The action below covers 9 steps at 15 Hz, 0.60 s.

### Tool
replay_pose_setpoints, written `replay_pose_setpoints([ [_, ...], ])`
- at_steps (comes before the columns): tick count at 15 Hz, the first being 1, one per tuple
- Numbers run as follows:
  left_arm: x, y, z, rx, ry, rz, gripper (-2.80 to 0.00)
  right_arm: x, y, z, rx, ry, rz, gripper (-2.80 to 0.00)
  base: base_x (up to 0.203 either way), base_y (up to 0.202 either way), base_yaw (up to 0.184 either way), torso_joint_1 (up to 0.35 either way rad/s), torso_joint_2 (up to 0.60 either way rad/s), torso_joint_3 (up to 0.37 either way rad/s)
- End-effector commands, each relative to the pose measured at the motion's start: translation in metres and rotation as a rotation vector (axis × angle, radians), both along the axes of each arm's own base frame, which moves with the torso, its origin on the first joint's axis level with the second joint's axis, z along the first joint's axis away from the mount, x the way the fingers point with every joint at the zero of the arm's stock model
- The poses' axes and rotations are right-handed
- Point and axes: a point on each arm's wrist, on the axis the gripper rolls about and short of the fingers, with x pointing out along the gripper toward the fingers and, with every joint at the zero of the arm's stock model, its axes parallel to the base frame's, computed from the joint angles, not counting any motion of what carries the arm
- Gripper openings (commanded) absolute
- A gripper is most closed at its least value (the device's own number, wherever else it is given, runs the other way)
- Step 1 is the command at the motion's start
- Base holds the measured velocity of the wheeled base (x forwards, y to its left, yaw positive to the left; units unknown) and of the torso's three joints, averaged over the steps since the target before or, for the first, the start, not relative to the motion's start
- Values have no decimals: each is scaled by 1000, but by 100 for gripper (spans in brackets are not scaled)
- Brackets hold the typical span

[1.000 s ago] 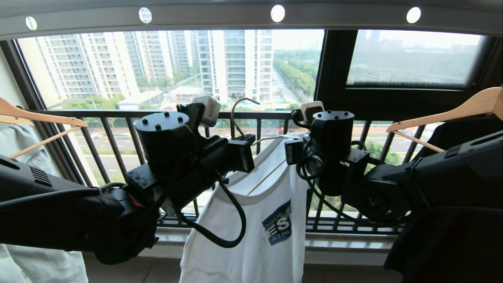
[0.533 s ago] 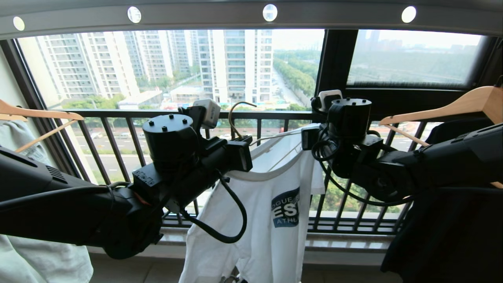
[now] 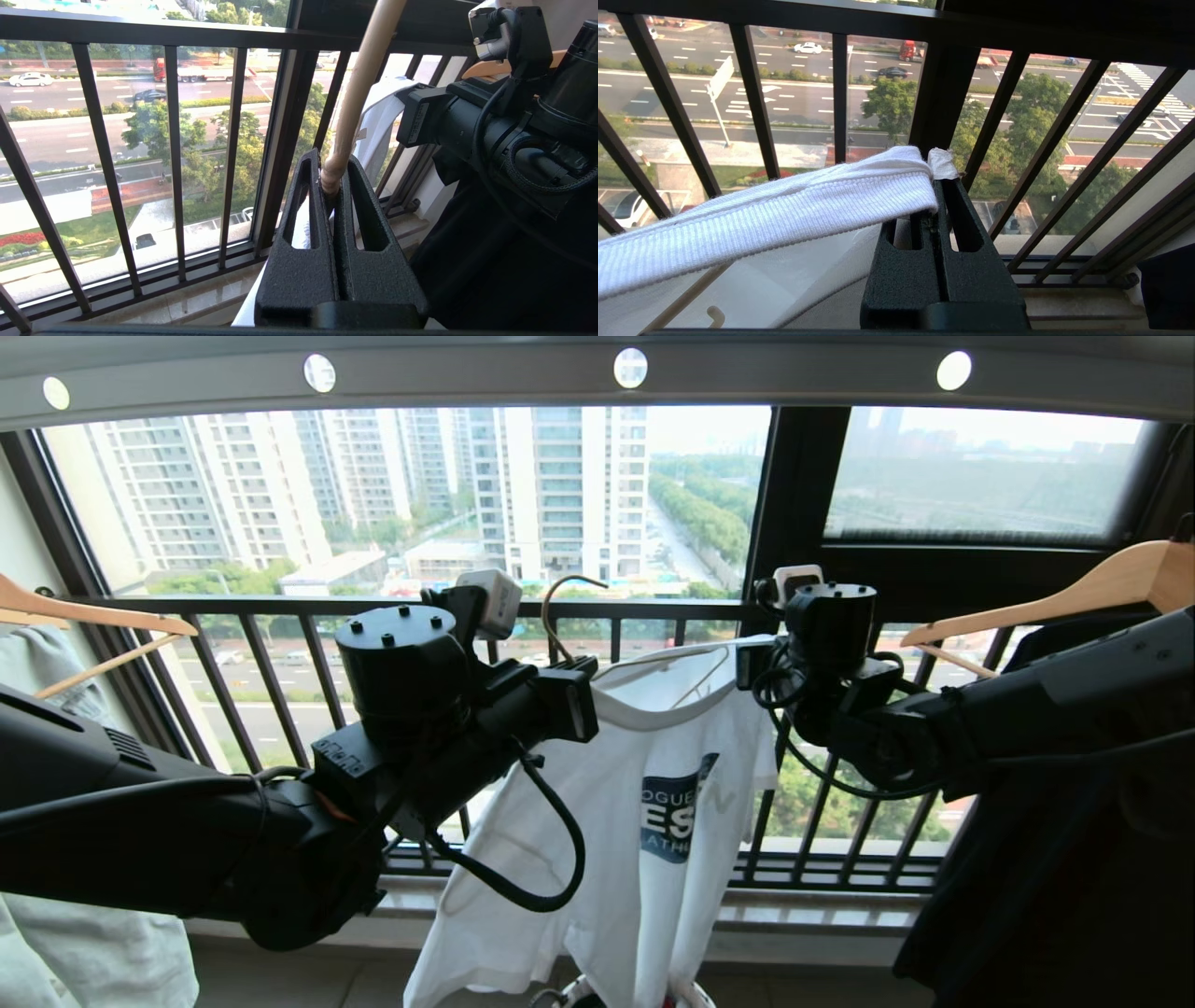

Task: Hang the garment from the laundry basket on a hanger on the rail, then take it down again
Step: Take the clothes off the clothes rack

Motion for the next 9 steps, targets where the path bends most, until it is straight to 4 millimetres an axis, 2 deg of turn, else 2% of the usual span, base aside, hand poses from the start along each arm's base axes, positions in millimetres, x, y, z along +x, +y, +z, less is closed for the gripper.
replay_pose_setpoints([
  [1,-2,1,1,-6,-5,-1,-280,10,3,-23,2,26,18,-280,0,0,0,0,0,0],
  [6,-2,1,3,-9,-10,-1,-280,17,7,-44,11,49,64,-280,0,0,0,0,0,0],
  [7,-3,1,2,-8,-9,-5,-280,19,7,-44,22,30,64,-280,0,0,0,0,0,0],
  [9,-5,-1,-3,3,5,-13,-280,24,3,-27,97,-49,42,-280,0,0,0,0,0,0],
])
